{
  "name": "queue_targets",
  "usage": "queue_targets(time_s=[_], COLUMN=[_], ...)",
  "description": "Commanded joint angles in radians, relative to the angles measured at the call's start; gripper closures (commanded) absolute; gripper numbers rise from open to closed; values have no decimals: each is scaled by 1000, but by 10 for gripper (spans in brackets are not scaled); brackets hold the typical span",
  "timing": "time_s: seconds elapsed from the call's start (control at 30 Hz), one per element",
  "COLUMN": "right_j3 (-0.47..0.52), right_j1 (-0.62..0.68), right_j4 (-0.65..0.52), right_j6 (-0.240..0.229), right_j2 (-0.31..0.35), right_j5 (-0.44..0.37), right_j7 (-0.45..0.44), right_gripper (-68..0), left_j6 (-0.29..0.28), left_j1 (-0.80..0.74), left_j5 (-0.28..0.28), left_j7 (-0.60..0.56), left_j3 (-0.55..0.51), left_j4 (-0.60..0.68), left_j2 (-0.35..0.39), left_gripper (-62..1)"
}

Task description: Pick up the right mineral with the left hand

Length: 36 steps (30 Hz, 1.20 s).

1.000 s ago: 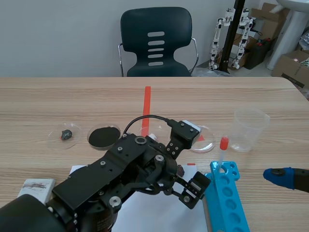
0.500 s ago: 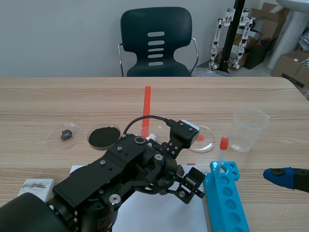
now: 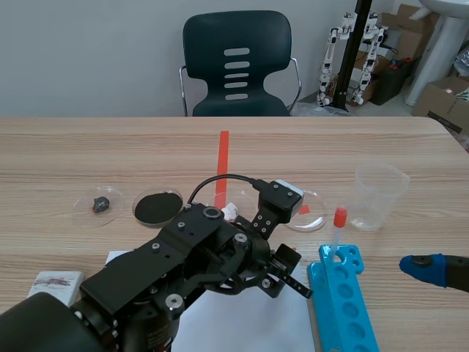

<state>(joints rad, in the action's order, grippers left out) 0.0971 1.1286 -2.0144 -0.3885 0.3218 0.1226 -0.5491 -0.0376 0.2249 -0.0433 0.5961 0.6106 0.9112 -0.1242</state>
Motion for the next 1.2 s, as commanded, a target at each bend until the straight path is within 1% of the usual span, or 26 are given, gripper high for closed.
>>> queue_targets(time_s=[0.0, 0.1, 0.13, 0.67, 0.73, 0.83, 1.0, 1.17], right_j3=[5, 5, 5, 5, 5, 5, 5, 5], right_j1=[2, 2, 2, 2, 2, 2, 2, 2], right_j4=[-9, -9, -9, -9, -9, -9, -9, -9], right_j6=[3, 3, 3, 3, 3, 3, 3, 3], right_j2=[0, 0, 0, 0, 0, 0, 0, 0], right_j5=[-11, -11, -11, -11, -11, -11, -11, -11], right_j7=[-14, -14, -14, -14, -14, -14, -14, -14], right_gripper=[-591, -591, -591, -591, -591, -591, -591, -591], left_j6=[-2, -2, -2, -2, -2, -2, -2, -2], left_j1=[10, 10, 8, 2, -13, -52, -126, -207], left_j5=[-16, -21, -21, -23, -16, -16, -16, -16], left_j7=[-14, -16, -16, -21, -20, -24, -31, -40], left_j3=[8, 8, 8, 6, 3, 2, -5, -79], left_j4=[11, 11, 11, 17, 37, 99, 250, 429], left_j2=[-24, -24, -24, -24, -24, -19, 75, 182], left_gripper=[-189, -83, -63, -60, -60, -60, -60, -60])
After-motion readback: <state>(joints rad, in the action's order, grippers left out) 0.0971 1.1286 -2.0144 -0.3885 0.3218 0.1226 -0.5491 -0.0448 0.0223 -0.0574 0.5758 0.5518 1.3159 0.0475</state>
